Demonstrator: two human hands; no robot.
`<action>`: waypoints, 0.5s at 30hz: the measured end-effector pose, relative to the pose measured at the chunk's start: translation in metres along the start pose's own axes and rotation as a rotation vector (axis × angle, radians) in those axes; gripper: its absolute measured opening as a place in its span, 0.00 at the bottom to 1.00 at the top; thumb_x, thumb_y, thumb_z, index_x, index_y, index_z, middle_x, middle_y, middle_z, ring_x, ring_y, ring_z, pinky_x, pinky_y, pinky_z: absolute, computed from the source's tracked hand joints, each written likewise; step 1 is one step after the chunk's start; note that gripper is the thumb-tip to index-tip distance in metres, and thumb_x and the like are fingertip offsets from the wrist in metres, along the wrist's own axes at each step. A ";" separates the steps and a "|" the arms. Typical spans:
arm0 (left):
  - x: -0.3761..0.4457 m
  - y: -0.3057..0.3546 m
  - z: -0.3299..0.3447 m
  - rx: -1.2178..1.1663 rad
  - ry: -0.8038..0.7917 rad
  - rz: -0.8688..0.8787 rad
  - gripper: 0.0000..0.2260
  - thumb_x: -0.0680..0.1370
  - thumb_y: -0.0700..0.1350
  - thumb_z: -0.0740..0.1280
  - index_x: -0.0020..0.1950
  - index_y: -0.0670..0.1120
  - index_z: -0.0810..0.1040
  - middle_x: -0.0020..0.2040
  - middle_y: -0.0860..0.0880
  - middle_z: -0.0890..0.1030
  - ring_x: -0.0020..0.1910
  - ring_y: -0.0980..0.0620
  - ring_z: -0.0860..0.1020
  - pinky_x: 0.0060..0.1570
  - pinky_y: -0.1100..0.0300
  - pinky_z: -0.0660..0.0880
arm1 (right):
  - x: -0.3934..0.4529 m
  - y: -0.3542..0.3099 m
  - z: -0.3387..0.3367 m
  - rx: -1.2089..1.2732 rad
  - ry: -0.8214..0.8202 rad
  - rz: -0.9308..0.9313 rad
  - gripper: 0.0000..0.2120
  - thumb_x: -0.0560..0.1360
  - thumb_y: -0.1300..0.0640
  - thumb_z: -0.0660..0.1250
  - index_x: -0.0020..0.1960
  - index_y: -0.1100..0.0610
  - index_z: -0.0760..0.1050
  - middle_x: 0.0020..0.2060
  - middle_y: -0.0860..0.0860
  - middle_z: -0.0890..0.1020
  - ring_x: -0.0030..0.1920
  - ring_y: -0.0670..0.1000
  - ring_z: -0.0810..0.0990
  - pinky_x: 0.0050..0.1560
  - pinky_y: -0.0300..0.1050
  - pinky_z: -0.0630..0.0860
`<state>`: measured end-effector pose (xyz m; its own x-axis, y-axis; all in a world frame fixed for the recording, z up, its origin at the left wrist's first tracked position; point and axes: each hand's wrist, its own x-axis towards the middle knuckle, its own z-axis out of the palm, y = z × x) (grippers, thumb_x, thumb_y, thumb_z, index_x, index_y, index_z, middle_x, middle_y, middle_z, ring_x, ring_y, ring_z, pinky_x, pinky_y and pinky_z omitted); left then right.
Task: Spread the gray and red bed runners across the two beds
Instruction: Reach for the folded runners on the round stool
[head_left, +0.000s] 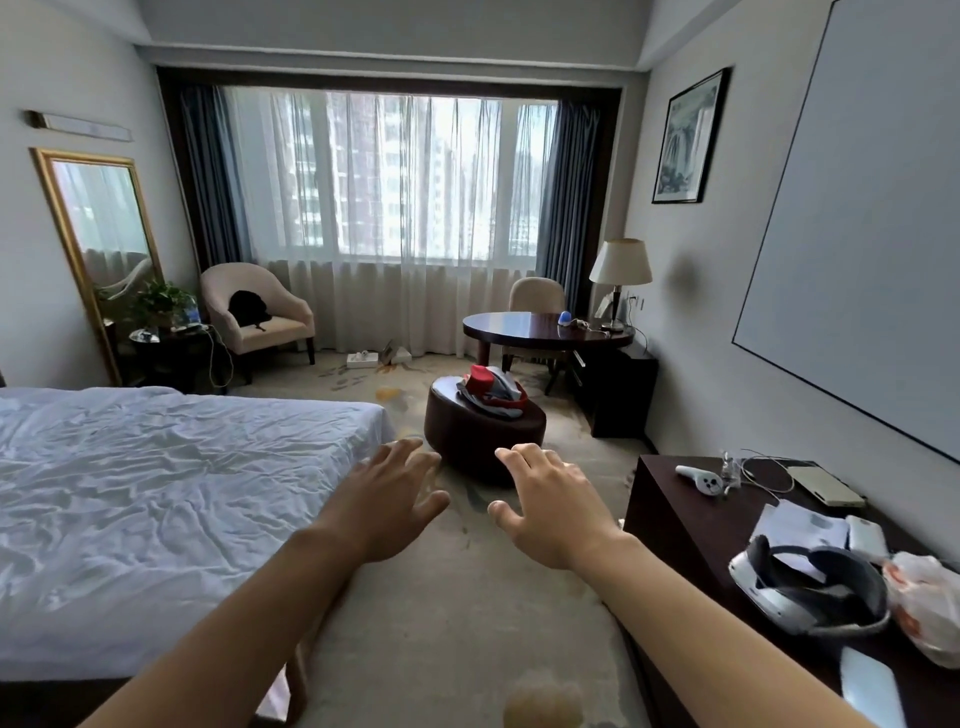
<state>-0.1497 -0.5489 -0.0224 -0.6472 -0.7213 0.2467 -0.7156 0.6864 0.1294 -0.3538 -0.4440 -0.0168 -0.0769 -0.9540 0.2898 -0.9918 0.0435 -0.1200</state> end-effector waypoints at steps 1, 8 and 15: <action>0.014 -0.006 0.004 -0.011 -0.002 0.001 0.28 0.79 0.65 0.56 0.76 0.55 0.61 0.78 0.52 0.58 0.77 0.49 0.57 0.71 0.47 0.62 | 0.013 0.003 0.005 -0.012 -0.008 -0.004 0.33 0.79 0.40 0.60 0.79 0.51 0.56 0.74 0.50 0.64 0.74 0.53 0.64 0.72 0.54 0.65; 0.114 -0.044 0.046 -0.083 -0.080 0.016 0.28 0.79 0.65 0.56 0.77 0.55 0.60 0.79 0.52 0.57 0.78 0.50 0.57 0.73 0.46 0.62 | 0.115 0.041 0.042 0.003 -0.007 0.013 0.32 0.79 0.40 0.60 0.78 0.51 0.57 0.74 0.49 0.64 0.73 0.53 0.64 0.72 0.55 0.65; 0.240 -0.077 0.064 -0.063 -0.039 -0.005 0.28 0.80 0.64 0.57 0.77 0.54 0.61 0.79 0.51 0.59 0.77 0.50 0.58 0.72 0.49 0.63 | 0.232 0.106 0.069 0.029 0.023 0.013 0.32 0.78 0.40 0.61 0.78 0.51 0.58 0.74 0.48 0.65 0.73 0.53 0.66 0.71 0.55 0.66</action>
<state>-0.2664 -0.7804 -0.0349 -0.6547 -0.7266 0.2085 -0.7013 0.6867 0.1912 -0.4699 -0.6810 -0.0276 -0.0928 -0.9463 0.3096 -0.9873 0.0473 -0.1515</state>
